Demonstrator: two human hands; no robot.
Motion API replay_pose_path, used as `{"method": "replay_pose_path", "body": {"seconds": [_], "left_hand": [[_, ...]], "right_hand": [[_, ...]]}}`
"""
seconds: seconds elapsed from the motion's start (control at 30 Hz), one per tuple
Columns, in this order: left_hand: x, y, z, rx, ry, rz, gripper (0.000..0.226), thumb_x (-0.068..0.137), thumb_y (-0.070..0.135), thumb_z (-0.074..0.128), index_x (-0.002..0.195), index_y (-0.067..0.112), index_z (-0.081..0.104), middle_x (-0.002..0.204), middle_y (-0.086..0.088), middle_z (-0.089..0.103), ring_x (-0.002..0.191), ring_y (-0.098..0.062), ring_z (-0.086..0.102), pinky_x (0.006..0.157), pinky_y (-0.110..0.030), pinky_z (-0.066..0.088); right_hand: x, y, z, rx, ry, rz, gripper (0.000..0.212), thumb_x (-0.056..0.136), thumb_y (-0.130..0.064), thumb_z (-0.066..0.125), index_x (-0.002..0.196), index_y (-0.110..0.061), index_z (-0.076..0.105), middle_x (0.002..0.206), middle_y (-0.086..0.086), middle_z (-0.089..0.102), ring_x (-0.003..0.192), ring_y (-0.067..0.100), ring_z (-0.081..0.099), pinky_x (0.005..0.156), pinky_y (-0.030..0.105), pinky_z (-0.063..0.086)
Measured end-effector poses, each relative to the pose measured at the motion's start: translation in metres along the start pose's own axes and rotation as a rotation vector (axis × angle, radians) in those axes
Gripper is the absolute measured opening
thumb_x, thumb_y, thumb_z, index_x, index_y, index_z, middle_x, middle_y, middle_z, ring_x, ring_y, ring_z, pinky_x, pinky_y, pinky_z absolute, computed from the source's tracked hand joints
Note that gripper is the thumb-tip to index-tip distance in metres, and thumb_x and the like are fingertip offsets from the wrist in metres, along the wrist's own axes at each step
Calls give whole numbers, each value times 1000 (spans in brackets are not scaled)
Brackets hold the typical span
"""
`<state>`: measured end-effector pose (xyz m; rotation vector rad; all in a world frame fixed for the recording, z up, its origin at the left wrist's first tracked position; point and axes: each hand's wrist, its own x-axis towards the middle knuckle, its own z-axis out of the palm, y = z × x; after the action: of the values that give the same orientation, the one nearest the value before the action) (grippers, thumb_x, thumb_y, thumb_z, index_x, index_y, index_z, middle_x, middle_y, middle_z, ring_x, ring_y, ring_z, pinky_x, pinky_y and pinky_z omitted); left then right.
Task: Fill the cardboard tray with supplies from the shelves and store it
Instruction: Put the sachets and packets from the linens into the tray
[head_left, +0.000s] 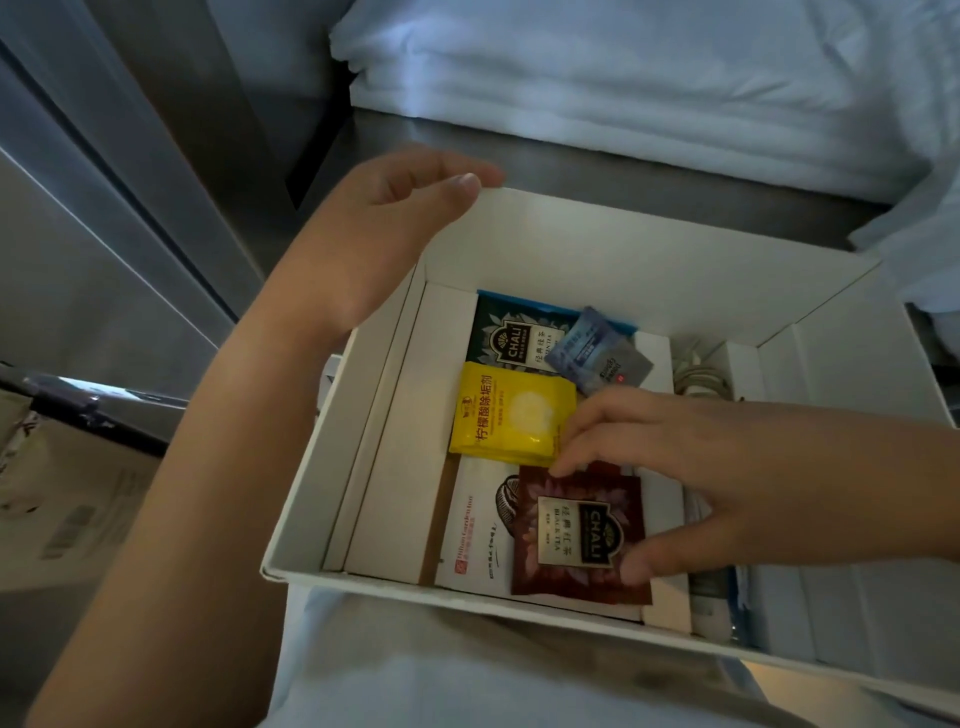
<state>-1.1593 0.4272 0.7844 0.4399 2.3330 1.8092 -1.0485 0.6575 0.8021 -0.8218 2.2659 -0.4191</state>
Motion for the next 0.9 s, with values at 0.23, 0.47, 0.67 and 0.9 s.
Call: {"method": "replay_pose_path", "body": {"seconds": [0.23,0.47,0.67,0.9], "left_hand": [[1,-1,0,-5,-10,-12,17,91,34,54,95,40,69,107,7,66,88,0,63,76,-23,45],[0,-2,0,-21,-10,-23,17,90,35,55,96,40,70,108,4,65,87,0,62,76,-24,45],[-1,0,0,-22,-13,-25,17,88,35,54,93,42,70,110,2,65,91,-3,62,79,-27,44],[0,0,0,-13,-15,-29,19,95,29,53,97,40,69,111,0,64,92,-6,61,81,-29,44]], "right_hand": [[1,5,4,-104,-38,-3,48,80,-64,36,127,-59,27,127,-35,27,107,-8,44,88,20,46],[2,10,11,-117,-118,-18,42,91,-54,45,130,-56,28,126,-34,30,103,-14,36,81,3,33],[2,10,-2,-148,12,31,44,81,-66,31,123,-55,33,117,-34,40,102,-17,42,73,7,38],[10,34,-26,-302,140,271,59,83,-61,29,138,-40,32,127,-12,45,84,-1,49,75,18,47]]}}
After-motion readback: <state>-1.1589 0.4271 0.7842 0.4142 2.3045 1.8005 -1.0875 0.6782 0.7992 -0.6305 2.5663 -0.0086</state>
